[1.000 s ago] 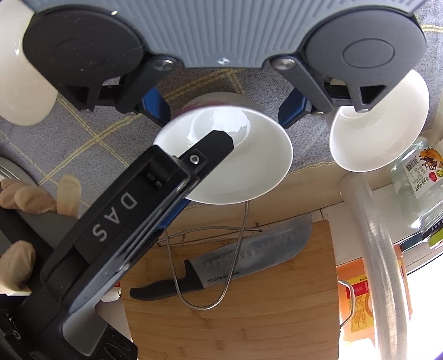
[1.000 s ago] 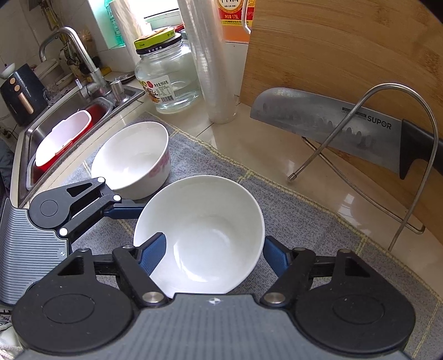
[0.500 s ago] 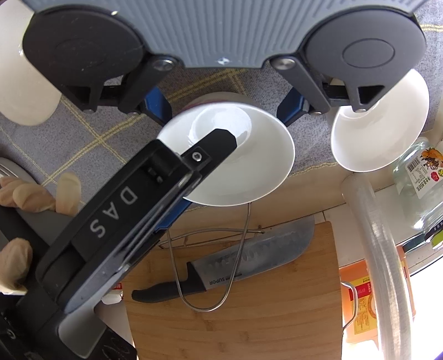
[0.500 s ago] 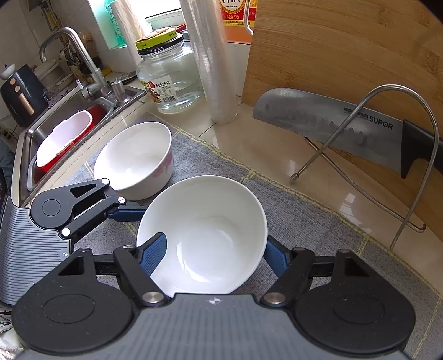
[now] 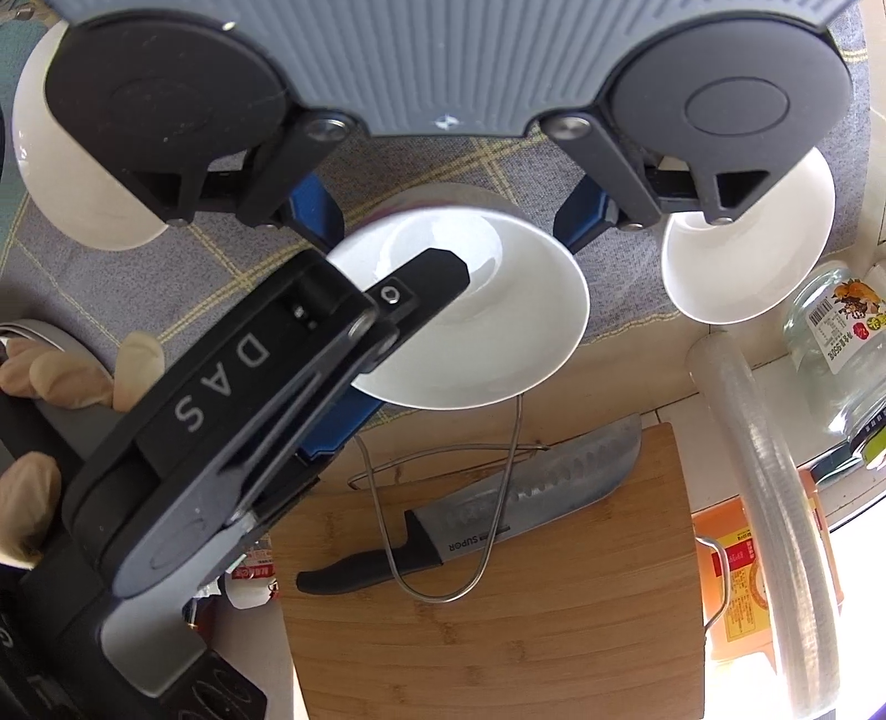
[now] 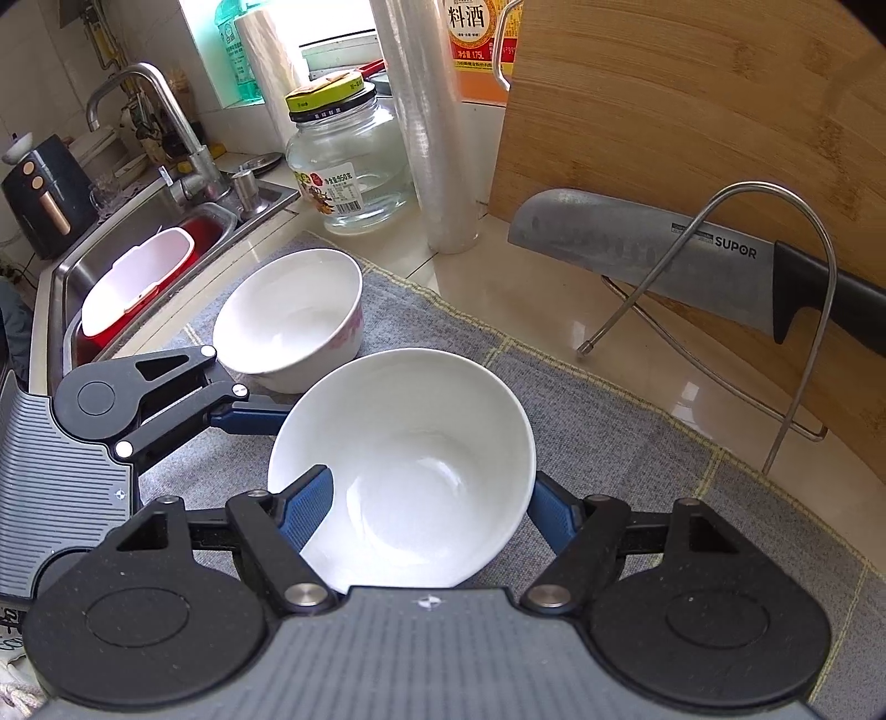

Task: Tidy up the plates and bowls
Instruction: 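Lift and carry the bowl with the right gripper over the placed bowl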

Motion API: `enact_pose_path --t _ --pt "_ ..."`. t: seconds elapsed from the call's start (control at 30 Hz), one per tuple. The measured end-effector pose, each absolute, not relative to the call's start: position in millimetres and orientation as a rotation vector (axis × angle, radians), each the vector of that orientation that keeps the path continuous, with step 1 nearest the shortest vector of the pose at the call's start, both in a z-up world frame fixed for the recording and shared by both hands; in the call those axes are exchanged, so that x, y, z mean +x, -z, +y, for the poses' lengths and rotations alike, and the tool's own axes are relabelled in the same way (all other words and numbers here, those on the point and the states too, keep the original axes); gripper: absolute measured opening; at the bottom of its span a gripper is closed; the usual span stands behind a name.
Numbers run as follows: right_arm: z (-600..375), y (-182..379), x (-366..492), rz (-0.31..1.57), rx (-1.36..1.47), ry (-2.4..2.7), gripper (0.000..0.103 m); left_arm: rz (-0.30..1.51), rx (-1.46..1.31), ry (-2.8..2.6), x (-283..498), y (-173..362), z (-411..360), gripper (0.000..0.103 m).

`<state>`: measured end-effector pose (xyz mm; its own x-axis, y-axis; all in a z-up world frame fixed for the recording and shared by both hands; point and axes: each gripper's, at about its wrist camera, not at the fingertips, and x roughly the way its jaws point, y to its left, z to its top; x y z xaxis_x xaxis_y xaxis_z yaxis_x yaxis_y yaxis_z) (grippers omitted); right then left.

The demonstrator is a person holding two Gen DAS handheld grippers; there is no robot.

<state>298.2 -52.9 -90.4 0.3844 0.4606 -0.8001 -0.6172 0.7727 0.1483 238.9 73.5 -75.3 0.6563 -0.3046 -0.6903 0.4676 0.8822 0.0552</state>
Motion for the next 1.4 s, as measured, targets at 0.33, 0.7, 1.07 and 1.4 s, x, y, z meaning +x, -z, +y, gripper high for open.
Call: enact_pose_path --t 0.33,0.7,1.07,1.4 --pt "-62 68 264 0.91 -0.186 -0.675 0.081 0.717 0.247 0.478 212 50 69 0.082" --pt "-76 45 220 0.851 -0.192 -0.641 0.081 0.677 0.284 0.516 179 30 55 0.082" --pt "-95 40 183 0.834 -0.172 -0.597 0.081 0.663 0.311 0.566 150 25 38 0.082" --pt "-106 45 155 0.842 -0.156 -0.561 0.081 0.675 0.329 0.609 128 30 27 0.082"
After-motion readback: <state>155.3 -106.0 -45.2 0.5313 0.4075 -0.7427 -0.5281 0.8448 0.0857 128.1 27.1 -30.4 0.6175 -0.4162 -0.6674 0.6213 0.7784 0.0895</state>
